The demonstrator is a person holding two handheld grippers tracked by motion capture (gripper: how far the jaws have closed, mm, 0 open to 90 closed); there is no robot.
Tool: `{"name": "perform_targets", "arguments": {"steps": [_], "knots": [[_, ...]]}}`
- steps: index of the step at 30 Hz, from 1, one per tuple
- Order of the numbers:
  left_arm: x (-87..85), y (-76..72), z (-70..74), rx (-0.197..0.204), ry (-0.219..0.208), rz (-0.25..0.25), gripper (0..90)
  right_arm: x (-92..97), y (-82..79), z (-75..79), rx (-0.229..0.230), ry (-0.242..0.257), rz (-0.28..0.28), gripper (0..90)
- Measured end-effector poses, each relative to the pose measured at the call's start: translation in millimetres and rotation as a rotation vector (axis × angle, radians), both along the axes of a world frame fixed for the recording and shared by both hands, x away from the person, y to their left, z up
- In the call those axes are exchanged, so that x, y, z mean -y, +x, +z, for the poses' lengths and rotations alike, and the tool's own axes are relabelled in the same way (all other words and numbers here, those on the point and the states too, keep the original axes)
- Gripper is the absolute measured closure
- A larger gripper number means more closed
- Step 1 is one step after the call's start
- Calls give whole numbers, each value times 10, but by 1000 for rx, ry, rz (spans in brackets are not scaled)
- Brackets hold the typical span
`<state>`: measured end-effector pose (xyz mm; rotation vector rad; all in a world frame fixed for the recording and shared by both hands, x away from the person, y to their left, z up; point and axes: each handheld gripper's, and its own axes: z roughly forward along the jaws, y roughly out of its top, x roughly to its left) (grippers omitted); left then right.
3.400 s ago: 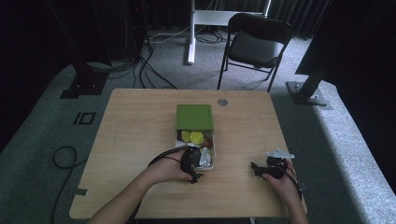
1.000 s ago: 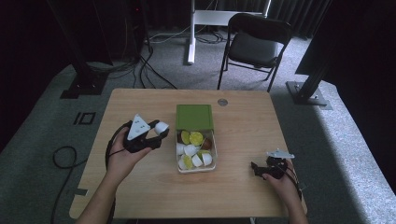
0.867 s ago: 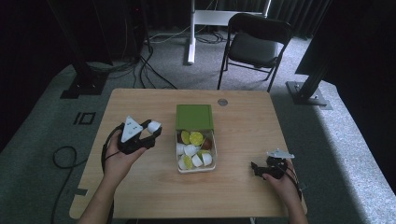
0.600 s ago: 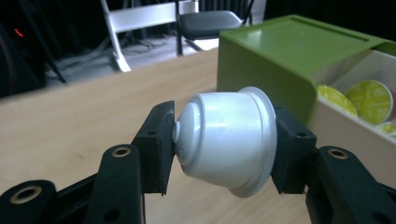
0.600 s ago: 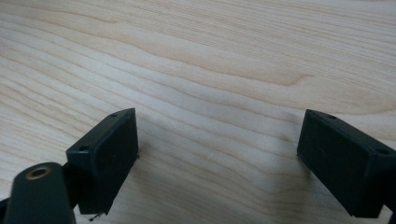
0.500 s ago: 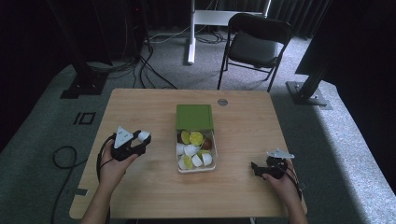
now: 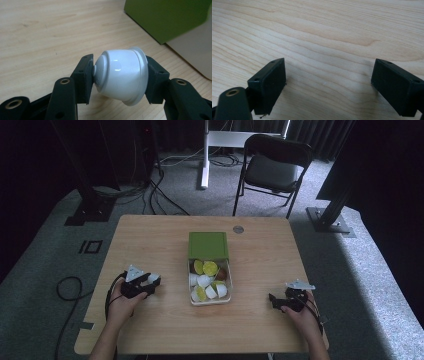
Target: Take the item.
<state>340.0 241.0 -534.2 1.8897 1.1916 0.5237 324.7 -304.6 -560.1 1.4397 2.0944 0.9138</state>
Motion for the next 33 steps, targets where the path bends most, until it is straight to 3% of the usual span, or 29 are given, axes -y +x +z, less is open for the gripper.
{"name": "perform_targets", "arguments": {"steps": [4, 6, 10, 12, 14, 16, 18, 26, 33], "knots": [[-14, 27, -69, -34, 11, 1, 496, 0, 0, 0, 0, -1, 0, 120], [-28, 35, -92, -40, -11, -1, 494, 1, 0, 0, 0, -1, 0, 120], [-29, 39, -100, -36, 11, -20, 484, 0, 0, 0, 0, 0, 0, 120], [-30, 56, -122, -74, 32, -41, 376, 2, 0, 0, 0, -2, 1, 121], [-34, 54, -137, -85, 21, -40, 283, 1, 0, 0, -1, -2, 0, 120], [-35, 40, -136, -83, 14, -39, 252, 1, 0, 0, 0, -1, 0, 121], [-33, 25, -130, -67, 34, -37, 201, 1, 0, 0, 0, -1, 0, 120], [-36, -74, -44, -39, 34, -56, 177, 1, 0, 0, 0, -2, 1, 120], [-102, -265, -1, -8, 48, -74, 177, 0, -1, 0, 0, -1, 0, 121]]}}
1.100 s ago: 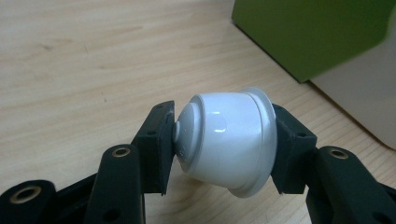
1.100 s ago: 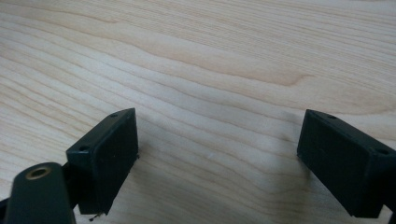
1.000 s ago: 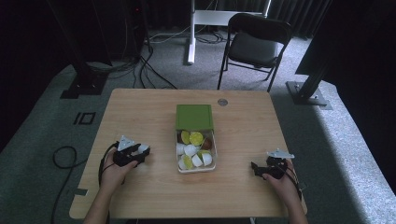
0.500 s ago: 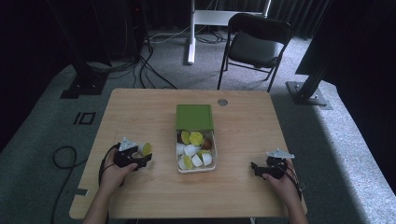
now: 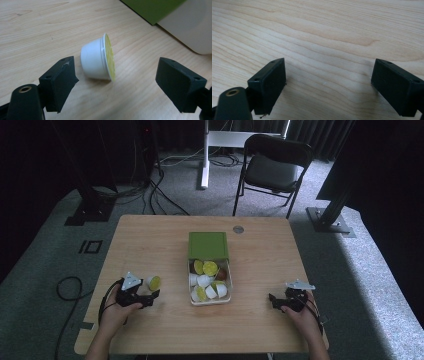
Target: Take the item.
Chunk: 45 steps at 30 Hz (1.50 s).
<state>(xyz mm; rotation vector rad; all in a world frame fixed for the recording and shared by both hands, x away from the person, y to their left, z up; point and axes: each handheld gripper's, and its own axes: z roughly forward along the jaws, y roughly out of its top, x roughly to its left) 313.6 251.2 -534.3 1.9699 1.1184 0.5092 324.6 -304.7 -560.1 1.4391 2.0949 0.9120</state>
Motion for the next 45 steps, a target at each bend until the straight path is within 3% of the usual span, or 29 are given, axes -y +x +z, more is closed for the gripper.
{"name": "perform_targets", "arguments": {"steps": [12, 16, 19, 20, 23, 26, 40, 43, 45], "knots": [[-113, -214, -58, 8, 3, 11, 177, 0, 0, 0, 0, 0, 0, 121], [-184, -296, -78, 14, 26, -8, 177, 0, 0, 0, 0, 0, 0, 121], [-201, -327, -92, 15, 39, -33, 177, 0, 0, 0, 0, 0, 0, 121], [-213, -364, -104, 19, 31, -73, 177, 0, 0, 0, 0, 0, 0, 121], [-215, -404, -111, 13, 30, -106, 177, 0, 0, 0, 0, 0, 0, 121], [-206, -470, -128, 3, 51, -181, 177, 0, 0, 0, 0, 0, 0, 121], [-240, -550, -173, -34, 70, -277, 177, 1, 1, 0, 0, 0, 1, 120], [-251, -558, -191, -56, 132, -281, 177, 0, 1, 0, 0, 0, 0, 120], [-268, -558, -193, -67, 123, -277, 177, 0, 0, 0, 0, 0, 0, 120]]}}
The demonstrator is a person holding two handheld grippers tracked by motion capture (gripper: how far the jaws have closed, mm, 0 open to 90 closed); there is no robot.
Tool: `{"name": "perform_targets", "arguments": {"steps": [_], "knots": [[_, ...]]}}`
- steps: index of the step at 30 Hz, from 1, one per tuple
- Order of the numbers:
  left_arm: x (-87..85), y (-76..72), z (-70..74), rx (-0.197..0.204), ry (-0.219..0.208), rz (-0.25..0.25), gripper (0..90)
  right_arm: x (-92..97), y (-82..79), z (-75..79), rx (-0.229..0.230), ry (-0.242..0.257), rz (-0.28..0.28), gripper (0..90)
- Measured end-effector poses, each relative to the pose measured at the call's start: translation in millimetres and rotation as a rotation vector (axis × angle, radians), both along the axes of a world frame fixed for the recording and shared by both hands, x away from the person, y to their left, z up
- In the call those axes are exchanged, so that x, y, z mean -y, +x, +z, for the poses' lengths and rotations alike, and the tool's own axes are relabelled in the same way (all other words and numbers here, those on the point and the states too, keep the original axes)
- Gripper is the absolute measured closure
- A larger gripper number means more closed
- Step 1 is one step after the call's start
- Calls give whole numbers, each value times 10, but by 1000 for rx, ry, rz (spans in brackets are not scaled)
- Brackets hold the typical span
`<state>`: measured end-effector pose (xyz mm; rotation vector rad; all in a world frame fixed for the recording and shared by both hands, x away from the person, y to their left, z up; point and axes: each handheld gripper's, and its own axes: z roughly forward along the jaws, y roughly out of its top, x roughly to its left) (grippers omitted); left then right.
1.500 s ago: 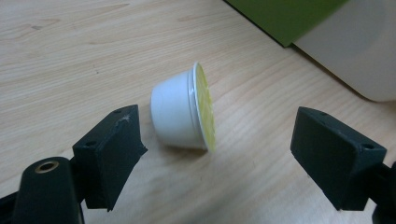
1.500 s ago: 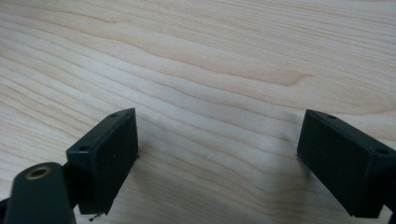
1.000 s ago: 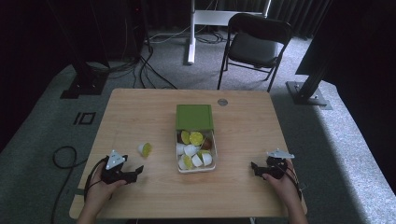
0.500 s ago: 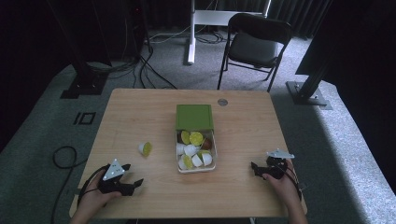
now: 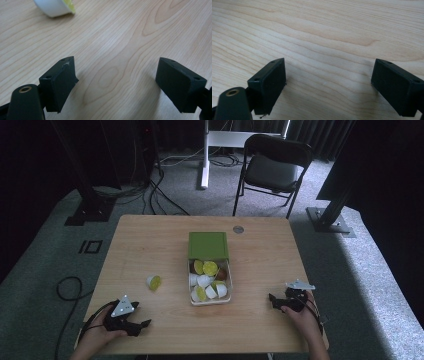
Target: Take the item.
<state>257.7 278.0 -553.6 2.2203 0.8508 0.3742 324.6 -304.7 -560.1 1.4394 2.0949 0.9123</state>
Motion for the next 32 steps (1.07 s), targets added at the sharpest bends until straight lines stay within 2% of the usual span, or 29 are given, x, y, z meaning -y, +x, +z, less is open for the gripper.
{"name": "perform_targets", "arguments": {"steps": [7, 12, 32], "knots": [[-37, 17, -1, -3, 5, 11, 176, 0, 0, 0, 0, 0, 0, 121], [-68, 61, -1, -4, 11, 92, 153, 0, 0, 0, 0, 0, 0, 121], [-66, 59, -2, -3, 12, 93, 152, 0, -1, 0, 0, 0, 0, 121]]}}
